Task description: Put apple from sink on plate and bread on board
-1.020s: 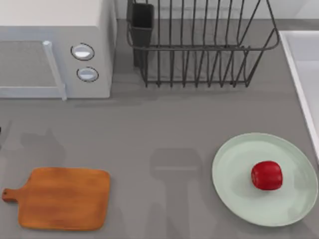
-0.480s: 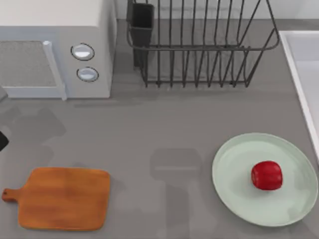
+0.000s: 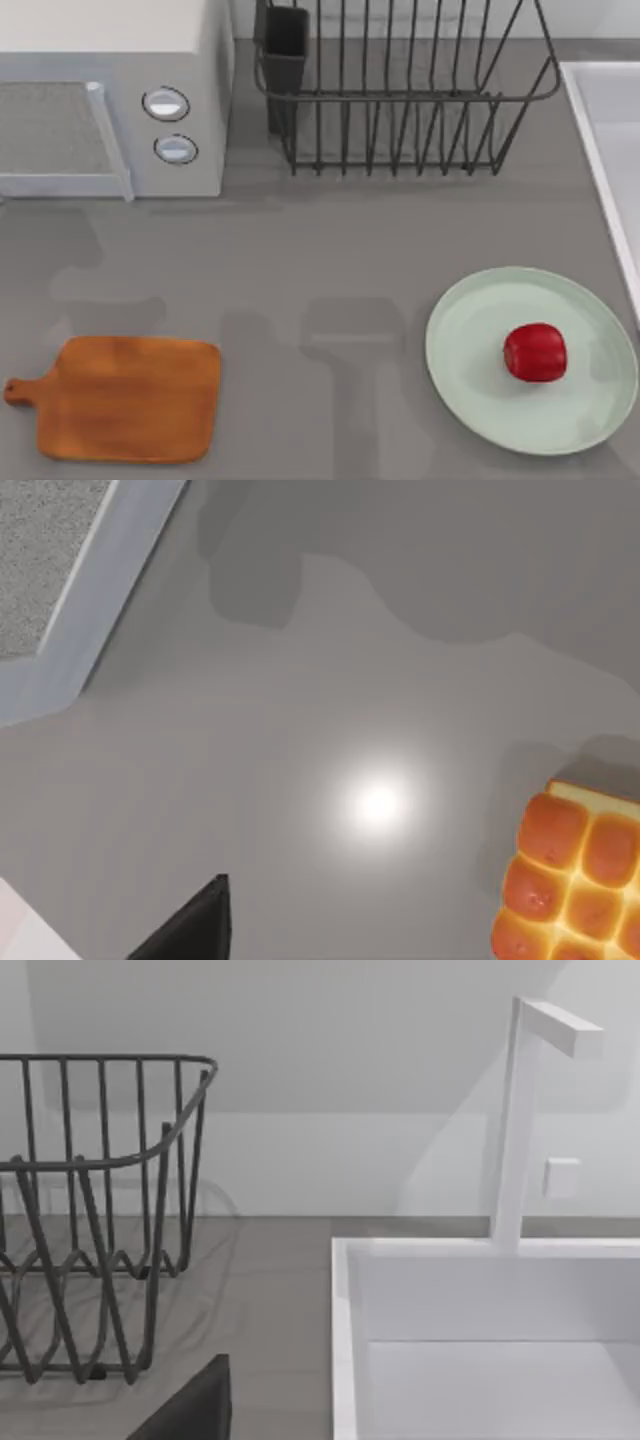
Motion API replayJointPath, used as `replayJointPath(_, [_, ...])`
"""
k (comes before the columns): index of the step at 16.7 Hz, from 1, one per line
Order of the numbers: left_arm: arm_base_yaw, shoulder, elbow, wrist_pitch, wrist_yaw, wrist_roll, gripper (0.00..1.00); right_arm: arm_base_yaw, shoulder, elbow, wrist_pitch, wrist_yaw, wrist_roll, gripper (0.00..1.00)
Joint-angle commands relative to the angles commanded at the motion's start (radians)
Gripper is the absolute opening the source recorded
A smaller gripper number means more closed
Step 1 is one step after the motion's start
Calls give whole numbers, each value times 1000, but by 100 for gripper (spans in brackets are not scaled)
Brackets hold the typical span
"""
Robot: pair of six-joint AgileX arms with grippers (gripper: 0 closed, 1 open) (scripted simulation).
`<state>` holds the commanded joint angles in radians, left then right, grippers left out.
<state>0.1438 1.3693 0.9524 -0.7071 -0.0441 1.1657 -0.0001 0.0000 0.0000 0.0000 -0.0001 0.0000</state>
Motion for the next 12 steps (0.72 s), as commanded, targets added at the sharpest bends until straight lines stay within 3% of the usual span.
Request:
replayJointPath(7, [141,343,171,-228,44,246,100,0,0,0,0,0,0,100])
replayJointPath(12, [158,383,202,-264,44,288,100,0,0,0,0,0,0,100])
